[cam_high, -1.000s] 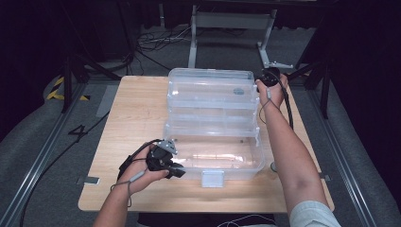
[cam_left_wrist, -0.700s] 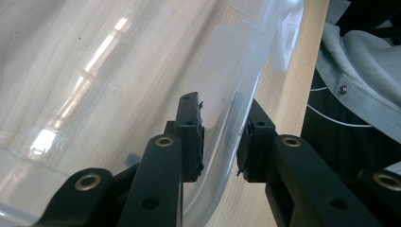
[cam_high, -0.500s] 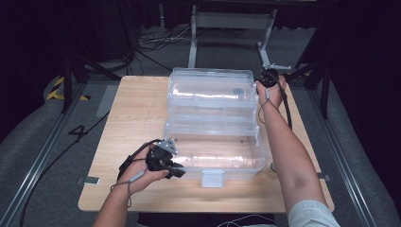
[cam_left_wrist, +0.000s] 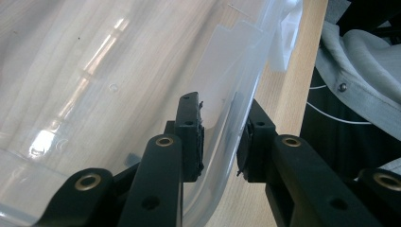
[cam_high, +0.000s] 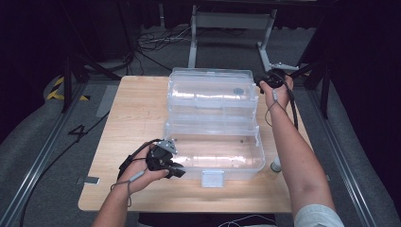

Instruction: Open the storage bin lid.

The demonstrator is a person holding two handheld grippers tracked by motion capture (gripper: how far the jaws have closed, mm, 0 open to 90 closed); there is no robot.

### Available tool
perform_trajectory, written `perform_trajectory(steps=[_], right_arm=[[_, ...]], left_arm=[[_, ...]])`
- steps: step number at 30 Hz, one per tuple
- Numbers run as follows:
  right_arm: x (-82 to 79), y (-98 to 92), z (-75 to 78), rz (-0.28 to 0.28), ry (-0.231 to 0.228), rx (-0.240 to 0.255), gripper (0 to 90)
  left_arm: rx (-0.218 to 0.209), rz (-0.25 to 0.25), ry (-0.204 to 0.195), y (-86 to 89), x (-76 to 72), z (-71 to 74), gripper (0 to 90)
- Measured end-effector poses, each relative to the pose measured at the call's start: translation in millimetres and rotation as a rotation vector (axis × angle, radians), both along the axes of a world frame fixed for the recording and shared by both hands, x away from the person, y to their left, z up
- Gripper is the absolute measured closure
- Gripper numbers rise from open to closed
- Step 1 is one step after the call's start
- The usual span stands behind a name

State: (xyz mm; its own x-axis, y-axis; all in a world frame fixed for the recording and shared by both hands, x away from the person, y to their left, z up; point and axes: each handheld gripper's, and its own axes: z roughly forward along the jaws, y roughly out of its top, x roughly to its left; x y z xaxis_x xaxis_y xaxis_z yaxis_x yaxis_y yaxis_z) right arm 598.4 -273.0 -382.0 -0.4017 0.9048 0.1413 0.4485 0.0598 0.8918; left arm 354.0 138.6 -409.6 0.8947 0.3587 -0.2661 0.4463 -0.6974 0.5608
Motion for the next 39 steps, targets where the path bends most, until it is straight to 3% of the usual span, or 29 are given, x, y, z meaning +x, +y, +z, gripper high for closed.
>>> perform_trajectory(steps=[4,10,13,14,15,20,22,23,25,29,32,39], right_arm=[[-19.3,-8.5,12.0,0.044,-0.035,-0.025,60.7],[-53.1,-23.0,23.2,0.087,-0.112,-0.017,54.5],[-74.8,-30.3,28.3,0.116,-0.139,-0.019,53.6],[-89.9,-34.7,31.0,0.130,-0.155,-0.008,53.1],[-89.9,-34.7,31.0,0.130,-0.155,-0.008,53.1],[-125.0,-41.7,33.6,0.167,-0.188,0.002,50.5],[-141.7,-46.1,29.7,0.167,-0.194,0.048,49.7],[-144.4,-47.5,28.4,0.154,-0.191,0.065,49.3],[-150.4,-51.4,31.1,0.157,-0.163,0.021,48.9],[-159.8,-57.6,31.3,0.152,-0.167,0.047,48.3],[-165.0,-60.1,31.8,0.148,-0.171,0.030,47.5],[-173.4,-68.1,34.3,0.167,-0.180,0.045,47.7]], left_arm=[[-0.046,-0.007,0.040,1.5,1.1,0.2,65.8],[-0.029,-0.007,0.024,1.5,-1.1,4.4,58.0],[-0.052,0.002,0.018,7.1,-2.8,10.3,55.2],[-0.074,0.012,0.009,12.0,-4.0,14.3,53.8],[-0.074,0.012,0.009,12.0,-4.0,14.3,53.0],[-0.090,0.042,-0.016,22.0,-4.4,23.1,51.6],[-0.091,0.061,-0.023,24.3,-4.9,27.3,49.5],[-0.085,0.076,-0.037,24.7,-5.3,29.7,48.4],[-0.078,0.097,-0.052,25.5,-6.1,33.4,47.9],[-0.085,0.102,-0.059,28.2,-6.8,36.4,46.7],[-0.091,0.113,-0.064,33.0,-5.1,37.9,46.2],[-0.087,0.153,-0.063,43.5,2.6,39.5,45.8]])
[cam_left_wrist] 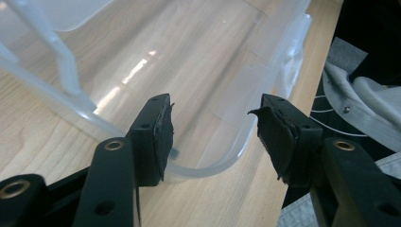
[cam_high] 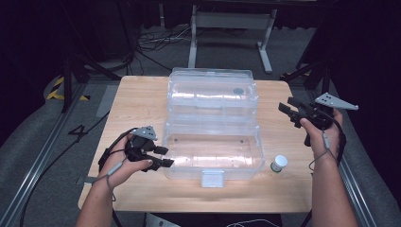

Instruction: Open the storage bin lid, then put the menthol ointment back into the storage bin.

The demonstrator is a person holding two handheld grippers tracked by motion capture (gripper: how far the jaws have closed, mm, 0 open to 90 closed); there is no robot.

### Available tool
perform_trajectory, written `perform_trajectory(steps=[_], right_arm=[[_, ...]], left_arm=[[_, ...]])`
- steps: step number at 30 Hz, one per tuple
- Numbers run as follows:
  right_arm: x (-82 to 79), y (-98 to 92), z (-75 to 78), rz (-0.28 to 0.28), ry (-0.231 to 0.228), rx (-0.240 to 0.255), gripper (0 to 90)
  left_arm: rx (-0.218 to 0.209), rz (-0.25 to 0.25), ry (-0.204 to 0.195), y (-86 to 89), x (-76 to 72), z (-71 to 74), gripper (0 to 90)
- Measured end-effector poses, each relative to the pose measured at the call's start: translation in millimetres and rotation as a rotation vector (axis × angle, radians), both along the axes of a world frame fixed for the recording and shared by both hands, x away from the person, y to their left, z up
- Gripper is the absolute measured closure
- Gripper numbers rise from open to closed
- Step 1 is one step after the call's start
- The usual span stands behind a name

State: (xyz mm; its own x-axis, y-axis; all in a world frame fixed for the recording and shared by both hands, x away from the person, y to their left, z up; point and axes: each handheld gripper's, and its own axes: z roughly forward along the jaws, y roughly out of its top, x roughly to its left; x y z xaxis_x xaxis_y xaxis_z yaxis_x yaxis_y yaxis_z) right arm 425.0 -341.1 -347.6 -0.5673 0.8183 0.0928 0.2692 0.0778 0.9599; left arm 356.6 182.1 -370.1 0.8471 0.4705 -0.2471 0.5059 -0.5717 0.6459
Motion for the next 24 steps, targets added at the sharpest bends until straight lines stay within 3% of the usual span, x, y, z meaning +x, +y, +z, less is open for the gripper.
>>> perform_trajectory(steps=[9,15,22,24], right_arm=[[-7.4,-15.4,3.5,0.005,0.018,-0.045,47.2],[-15.2,-14.2,6.9,0.021,0.032,-0.040,47.1],[-25.1,-15.4,13.5,0.033,0.053,-0.108,51.1],[-27.5,-16.7,14.4,0.046,0.060,-0.098,51.1]], left_arm=[[0.022,0.016,-0.001,-1.4,3.1,1.7,44.6],[-0.006,0.035,-0.028,5.3,3.4,9.8,44.6],[-0.027,0.073,-0.049,15.8,4.7,17.9,44.5],[-0.032,0.095,-0.058,20.1,5.3,19.9,44.4]])
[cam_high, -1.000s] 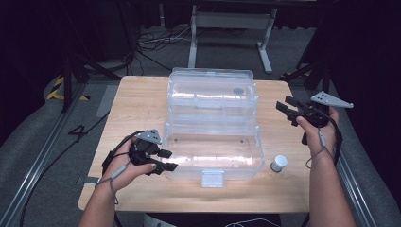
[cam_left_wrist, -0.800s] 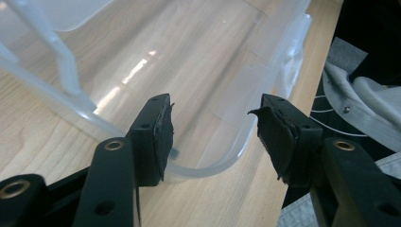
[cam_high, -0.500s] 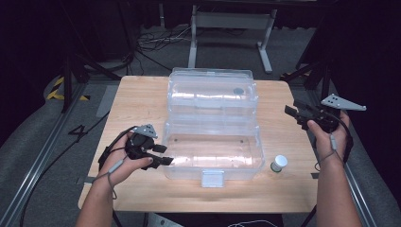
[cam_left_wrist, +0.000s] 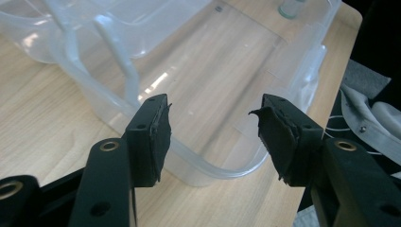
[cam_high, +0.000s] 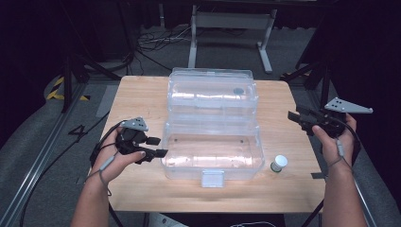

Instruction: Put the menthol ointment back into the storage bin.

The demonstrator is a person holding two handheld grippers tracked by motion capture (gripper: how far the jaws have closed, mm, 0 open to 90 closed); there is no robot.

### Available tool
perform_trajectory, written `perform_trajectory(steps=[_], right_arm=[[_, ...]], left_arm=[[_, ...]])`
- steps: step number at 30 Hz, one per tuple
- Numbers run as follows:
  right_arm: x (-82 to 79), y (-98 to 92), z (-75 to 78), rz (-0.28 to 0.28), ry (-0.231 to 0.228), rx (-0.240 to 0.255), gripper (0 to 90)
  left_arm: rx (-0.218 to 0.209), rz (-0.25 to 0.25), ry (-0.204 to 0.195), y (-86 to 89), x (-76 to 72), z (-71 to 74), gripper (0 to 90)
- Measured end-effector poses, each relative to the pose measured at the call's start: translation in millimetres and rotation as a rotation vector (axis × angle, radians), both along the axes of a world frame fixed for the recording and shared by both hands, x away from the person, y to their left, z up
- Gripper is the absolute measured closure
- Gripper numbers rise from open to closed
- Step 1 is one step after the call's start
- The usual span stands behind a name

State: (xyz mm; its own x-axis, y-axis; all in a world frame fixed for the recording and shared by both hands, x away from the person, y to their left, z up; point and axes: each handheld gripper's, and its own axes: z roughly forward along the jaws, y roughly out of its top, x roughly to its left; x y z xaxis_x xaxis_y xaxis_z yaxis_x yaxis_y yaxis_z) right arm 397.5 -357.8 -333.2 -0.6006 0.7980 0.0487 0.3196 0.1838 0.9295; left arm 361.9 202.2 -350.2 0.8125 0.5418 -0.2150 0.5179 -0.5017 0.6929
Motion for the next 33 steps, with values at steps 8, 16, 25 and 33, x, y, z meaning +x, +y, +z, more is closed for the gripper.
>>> perform_trajectory(steps=[8,16,25,33], right_arm=[[-6.4,0.5,2.5,0.059,0.064,-0.061,52.8],[-11.1,8.6,4.7,0.136,0.138,-0.192,56.6],[-14.5,16.5,1.9,0.226,0.264,-0.343,58.3],[-13.8,27.8,-7.3,0.286,0.354,-0.466,58.4]], left_arm=[[0.008,0.078,0.004,10.7,4.7,-2.0,43.9],[0.001,0.127,0.009,16.8,7.0,-3.5,43.6],[0.020,0.170,0.019,22.1,9.4,-6.8,43.0],[0.030,0.189,0.026,24.9,11.0,-9.1,42.8]])
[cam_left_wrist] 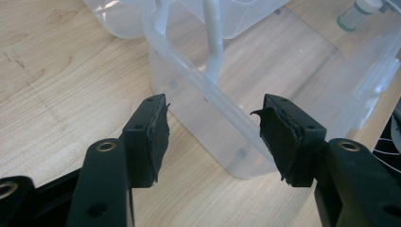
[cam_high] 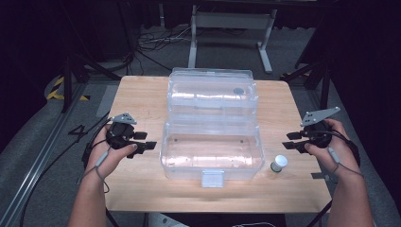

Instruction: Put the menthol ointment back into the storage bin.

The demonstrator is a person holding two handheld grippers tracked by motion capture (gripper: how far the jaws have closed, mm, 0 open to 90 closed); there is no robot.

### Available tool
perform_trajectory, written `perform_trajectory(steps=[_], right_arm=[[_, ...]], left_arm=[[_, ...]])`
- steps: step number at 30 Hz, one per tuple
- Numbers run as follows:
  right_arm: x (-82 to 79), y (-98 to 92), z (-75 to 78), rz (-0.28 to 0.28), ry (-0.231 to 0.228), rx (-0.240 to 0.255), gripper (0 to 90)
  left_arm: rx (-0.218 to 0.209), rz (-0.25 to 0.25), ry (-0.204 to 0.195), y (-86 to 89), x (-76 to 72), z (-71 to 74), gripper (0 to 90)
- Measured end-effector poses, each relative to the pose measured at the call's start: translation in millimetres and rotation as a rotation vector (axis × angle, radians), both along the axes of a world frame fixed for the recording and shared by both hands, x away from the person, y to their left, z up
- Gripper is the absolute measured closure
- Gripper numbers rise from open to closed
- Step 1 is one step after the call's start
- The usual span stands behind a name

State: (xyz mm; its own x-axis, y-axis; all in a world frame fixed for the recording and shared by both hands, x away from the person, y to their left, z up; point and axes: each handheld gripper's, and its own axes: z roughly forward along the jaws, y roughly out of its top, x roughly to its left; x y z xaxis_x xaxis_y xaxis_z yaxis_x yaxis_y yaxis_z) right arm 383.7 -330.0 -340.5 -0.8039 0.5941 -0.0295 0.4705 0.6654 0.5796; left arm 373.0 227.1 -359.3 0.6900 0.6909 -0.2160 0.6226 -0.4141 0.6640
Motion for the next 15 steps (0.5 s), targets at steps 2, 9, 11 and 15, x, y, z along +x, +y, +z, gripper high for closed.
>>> perform_trajectory(steps=[2,9,11,15], right_arm=[[0.4,2.4,-2.5,0.018,0.016,-0.025,58.4],[1.6,8.4,-10.6,0.074,0.061,-0.102,58.1],[2.2,9.6,-12.8,0.093,0.070,-0.120,57.3],[3.6,11.3,-17.0,0.119,0.075,-0.149,56.1]], left_arm=[[0.008,-0.002,-0.005,1.0,0.8,-0.2,42.7],[0.005,0.014,0.006,3.3,0.7,-1.0,42.6],[0.005,0.016,0.006,3.4,0.9,-1.3,42.5],[0.008,0.017,0.007,3.5,1.3,-1.7,42.5]])
